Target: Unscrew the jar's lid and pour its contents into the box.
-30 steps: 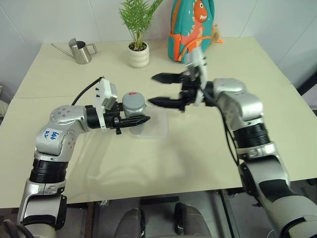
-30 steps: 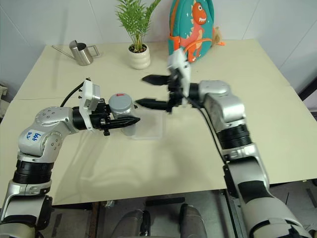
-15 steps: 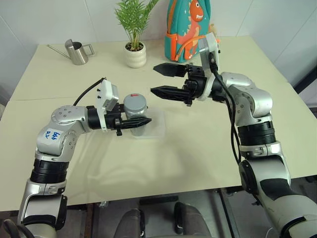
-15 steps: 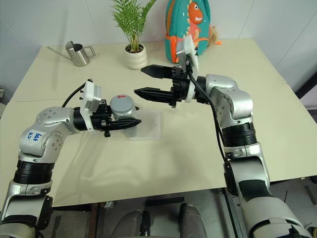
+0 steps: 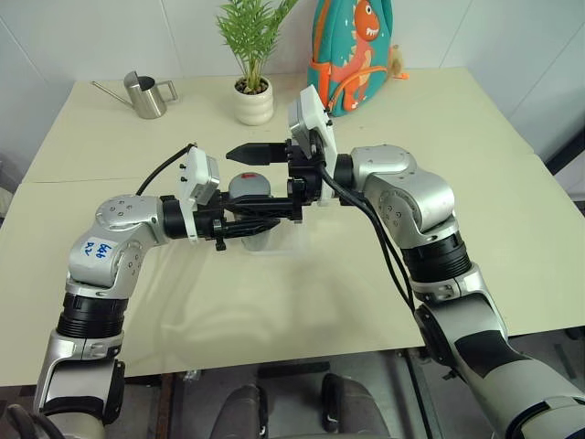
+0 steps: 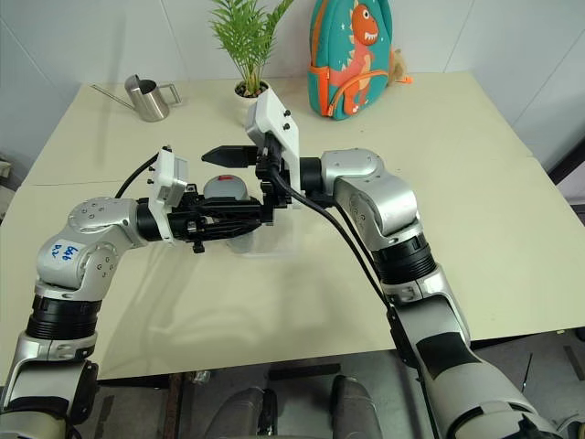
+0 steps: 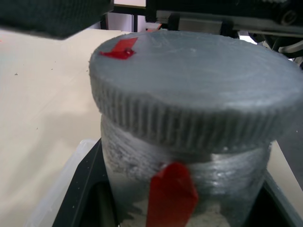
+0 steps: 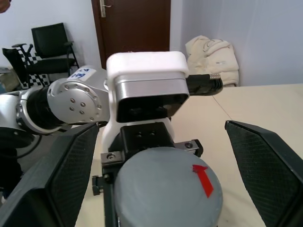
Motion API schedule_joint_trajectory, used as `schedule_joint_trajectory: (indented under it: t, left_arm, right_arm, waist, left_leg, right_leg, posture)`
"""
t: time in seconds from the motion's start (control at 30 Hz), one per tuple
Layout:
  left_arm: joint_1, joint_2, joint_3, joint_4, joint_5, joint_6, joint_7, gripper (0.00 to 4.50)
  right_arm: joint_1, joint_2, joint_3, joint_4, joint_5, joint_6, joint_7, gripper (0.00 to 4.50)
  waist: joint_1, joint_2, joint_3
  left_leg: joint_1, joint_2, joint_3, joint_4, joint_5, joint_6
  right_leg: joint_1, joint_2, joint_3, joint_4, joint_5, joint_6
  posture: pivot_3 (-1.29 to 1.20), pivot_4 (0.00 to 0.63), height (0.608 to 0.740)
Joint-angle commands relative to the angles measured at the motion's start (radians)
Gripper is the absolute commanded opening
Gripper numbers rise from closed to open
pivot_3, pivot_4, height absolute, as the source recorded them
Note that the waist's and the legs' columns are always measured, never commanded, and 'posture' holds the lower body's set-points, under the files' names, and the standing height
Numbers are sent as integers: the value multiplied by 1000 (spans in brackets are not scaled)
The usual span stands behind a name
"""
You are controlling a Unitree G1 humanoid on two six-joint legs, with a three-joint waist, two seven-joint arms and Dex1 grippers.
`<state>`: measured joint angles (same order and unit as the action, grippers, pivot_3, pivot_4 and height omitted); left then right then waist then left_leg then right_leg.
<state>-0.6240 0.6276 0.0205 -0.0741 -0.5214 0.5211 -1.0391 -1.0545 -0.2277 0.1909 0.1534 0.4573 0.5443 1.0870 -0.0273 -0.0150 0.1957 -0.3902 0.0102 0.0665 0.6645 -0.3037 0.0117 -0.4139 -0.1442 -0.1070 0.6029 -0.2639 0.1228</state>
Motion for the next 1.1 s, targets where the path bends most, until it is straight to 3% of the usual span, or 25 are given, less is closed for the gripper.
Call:
schedule_joint_trajectory:
  t: [0.03,0.6,1.1]
  left_arm:
    - [-17,-3,11,-38,-12,-14,-1,1932]
    - [-17,14,20,-32,-18,-12,-9,1932]
    - [-18,6,17,-26,-14,-18,-22,1932]
  right_arm:
    - [-24,2,-14,17,-11,-38,9,4482]
    - [-44,-75,-61,146,-28,-98,90,4482]
    - [-27,-103,-127,73,103,-20,180,4482]
  waist:
    - [0,0,0]
    - [0,0,0]
    - [-1,0,0]
  left_leg:
    - [0,0,0,0,0,0]
    - [0,0,0,0,0,0]
    - [0,0,0,0,0,0]
  right_leg:
    - [0,0,0,0,0,0]
    - [0,0,0,0,0,0]
    - [0,0,0,0,0,0]
  posture:
    - [0,150,740]
    - [0,150,740]
    - [0,150,740]
